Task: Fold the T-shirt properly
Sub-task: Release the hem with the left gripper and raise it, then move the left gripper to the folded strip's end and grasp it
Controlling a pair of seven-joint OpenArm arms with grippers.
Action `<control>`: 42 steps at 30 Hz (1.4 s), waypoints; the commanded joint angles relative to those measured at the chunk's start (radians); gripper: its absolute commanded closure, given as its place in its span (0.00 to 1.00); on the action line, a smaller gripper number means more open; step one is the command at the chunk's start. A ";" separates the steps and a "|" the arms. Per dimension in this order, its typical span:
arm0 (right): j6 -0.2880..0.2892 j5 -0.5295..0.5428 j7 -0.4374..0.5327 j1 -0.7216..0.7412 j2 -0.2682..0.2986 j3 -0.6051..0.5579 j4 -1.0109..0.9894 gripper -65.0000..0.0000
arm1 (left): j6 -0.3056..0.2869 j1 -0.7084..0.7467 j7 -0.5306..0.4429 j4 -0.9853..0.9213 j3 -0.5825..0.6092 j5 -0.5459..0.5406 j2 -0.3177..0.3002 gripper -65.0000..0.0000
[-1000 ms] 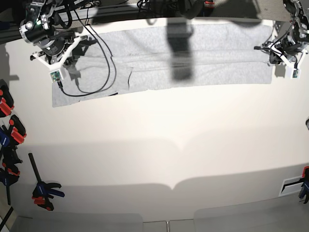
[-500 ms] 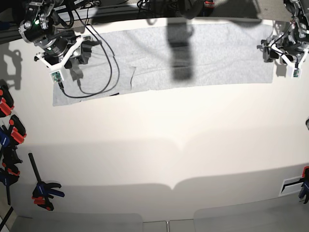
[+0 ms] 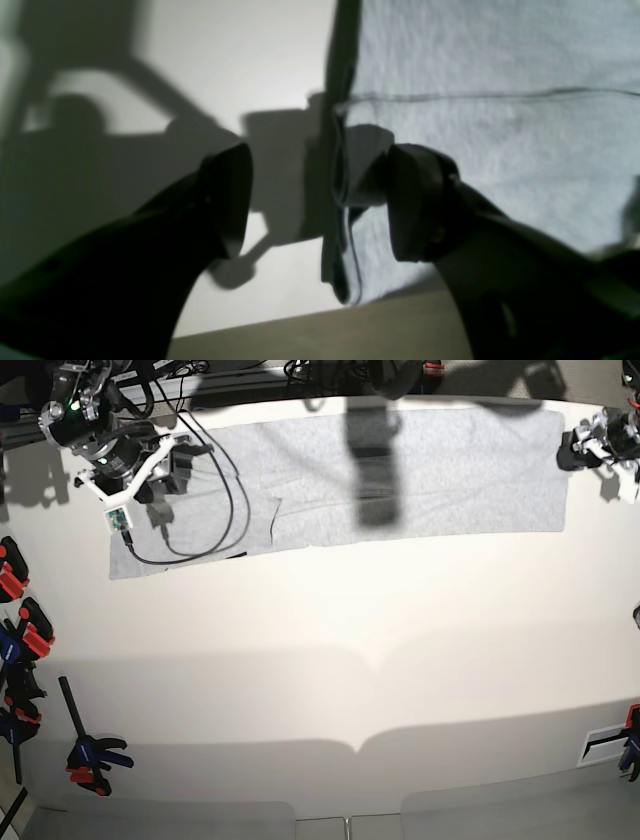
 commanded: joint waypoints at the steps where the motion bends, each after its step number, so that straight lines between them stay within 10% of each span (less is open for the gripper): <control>1: 0.004 0.018 0.016 0.002 0.011 0.005 0.021 0.60 | -0.021 -0.007 0.018 -0.023 -0.011 -0.052 -0.028 0.40; 15: 0.023 0.057 0.016 0.005 0.011 0.005 0.021 0.60 | -0.099 -0.118 0.308 -0.312 -0.011 -0.273 0.010 0.40; 25: 0.023 0.058 0.017 0.005 0.011 0.005 0.021 0.60 | -0.099 -0.118 0.307 -0.307 -0.011 -0.277 0.078 0.42; 32: 0.023 0.058 0.018 0.005 0.011 0.005 0.021 0.60 | -0.099 -0.118 0.161 -0.307 -0.011 -0.277 0.053 1.00; 42: 0.023 0.058 0.046 0.005 0.011 0.005 0.107 0.60 | -0.099 -0.121 0.081 -0.238 -0.018 -0.274 -0.067 1.00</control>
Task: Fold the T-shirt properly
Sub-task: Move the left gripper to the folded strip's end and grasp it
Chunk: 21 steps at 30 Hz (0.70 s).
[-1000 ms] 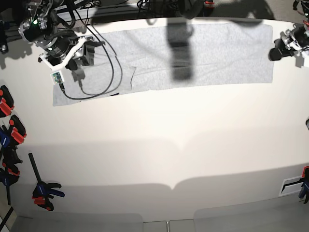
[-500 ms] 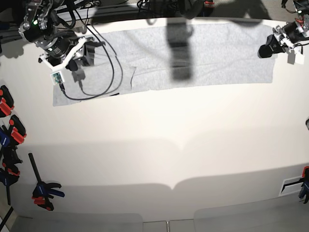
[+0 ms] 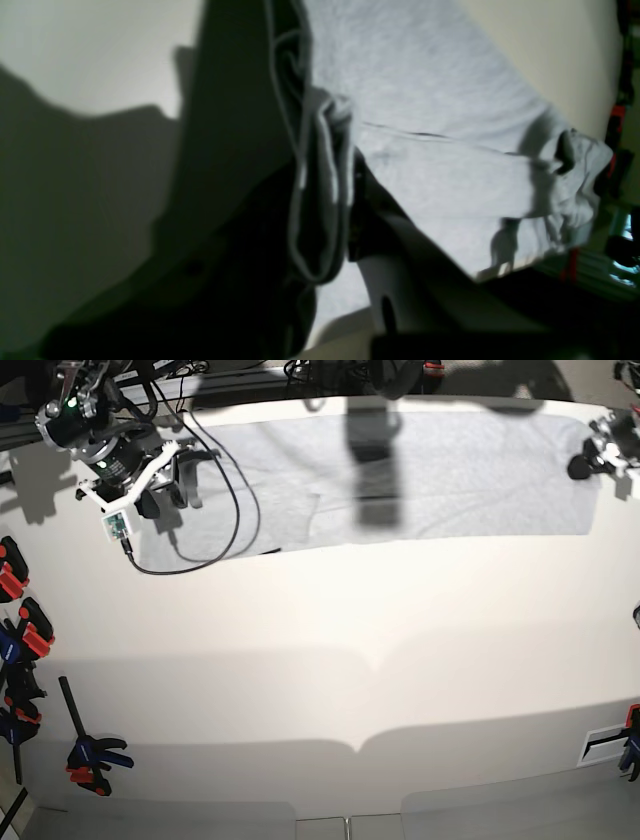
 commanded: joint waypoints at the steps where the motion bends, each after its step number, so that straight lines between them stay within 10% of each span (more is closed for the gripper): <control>1: 0.011 0.011 0.021 0.003 0.010 0.004 0.031 0.60 | -0.007 -0.003 -0.005 0.030 -0.021 -0.008 -0.028 1.00; 10: 0.006 0.011 0.018 0.002 0.010 0.004 0.058 0.60 | -0.007 0.058 0.048 0.344 -0.135 0.026 0.035 1.00; 21: 0.006 0.011 0.018 0.003 0.010 0.004 0.058 0.60 | -0.007 0.154 -0.015 0.861 -0.126 0.145 0.390 1.00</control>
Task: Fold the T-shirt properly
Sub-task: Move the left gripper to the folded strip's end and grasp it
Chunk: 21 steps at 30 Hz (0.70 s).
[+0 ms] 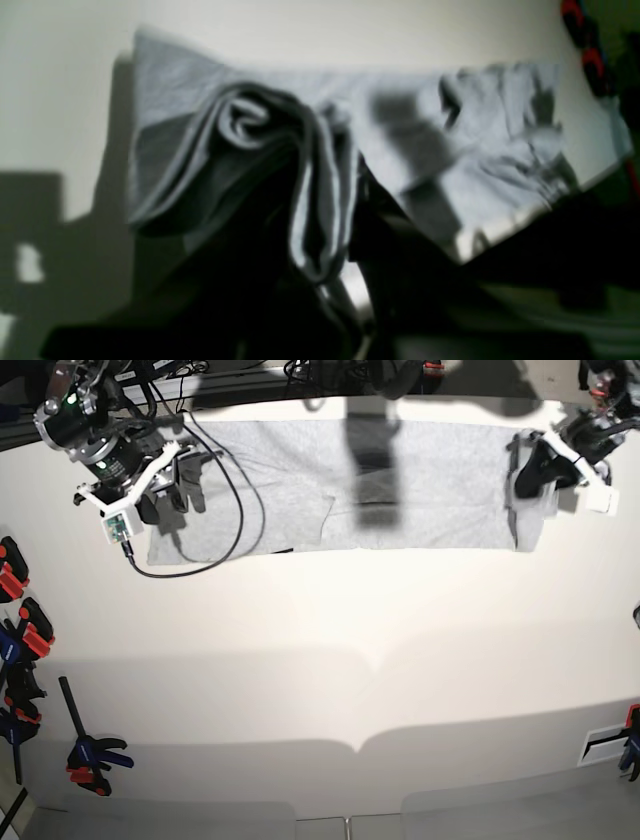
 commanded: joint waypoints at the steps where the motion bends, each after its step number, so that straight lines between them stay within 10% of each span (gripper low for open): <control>1: 0.006 0.011 0.021 0.002 0.011 0.004 0.018 0.60 | -0.006 0.001 -0.042 0.019 0.008 0.027 0.007 1.00; 9: 0.007 0.010 0.027 0.002 0.011 0.004 0.018 0.60 | 0.020 0.002 -0.182 -0.007 0.272 0.316 0.059 1.00; 21: 0.007 0.010 0.039 0.003 0.011 0.004 0.018 0.60 | 0.019 0.002 -0.196 -0.007 0.434 0.309 0.059 1.00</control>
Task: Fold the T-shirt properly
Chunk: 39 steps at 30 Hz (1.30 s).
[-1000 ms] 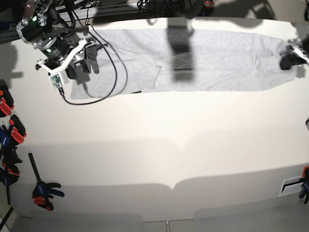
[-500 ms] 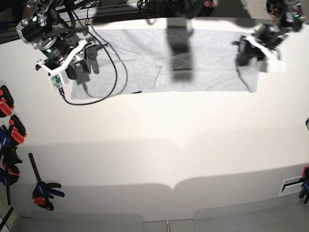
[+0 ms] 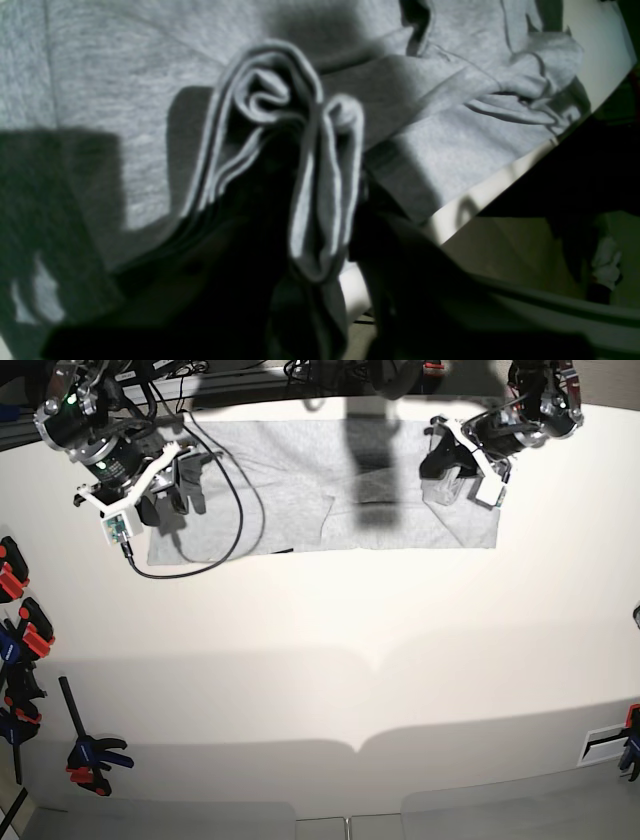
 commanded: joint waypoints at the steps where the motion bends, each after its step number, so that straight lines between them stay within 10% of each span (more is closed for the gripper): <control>1: 0.006 0.011 0.027 0.002 0.010 0.004 0.019 0.60 | -0.008 -0.002 -0.045 0.016 -0.002 -0.035 -0.008 1.00; 3: 0.006 0.011 0.027 0.002 0.010 0.004 0.019 0.60 | -0.008 -0.003 -0.073 0.016 -0.002 -0.050 -0.008 0.96; 6: 0.006 0.011 0.028 0.002 0.010 0.004 0.019 0.60 | -0.008 -0.002 -0.082 0.016 -0.002 -0.166 -0.008 0.60; 9: 0.006 0.011 0.027 0.002 0.010 0.004 0.019 0.60 | -0.010 -0.003 -0.064 0.016 -0.002 -0.272 -0.008 0.44; 18: 0.006 0.010 0.027 0.002 0.010 0.004 0.019 0.60 | -0.020 -0.005 -0.070 0.016 -0.046 -0.182 -0.036 0.43; 28: 0.006 0.011 0.027 0.002 0.010 0.004 0.019 0.60 | 0.406 -0.005 -0.156 0.016 -0.108 0.077 0.023 0.47; 39: 0.006 0.011 0.035 0.002 0.010 0.004 0.019 0.60 | 0.404 -0.006 -0.197 0.016 0.058 0.182 0.028 0.55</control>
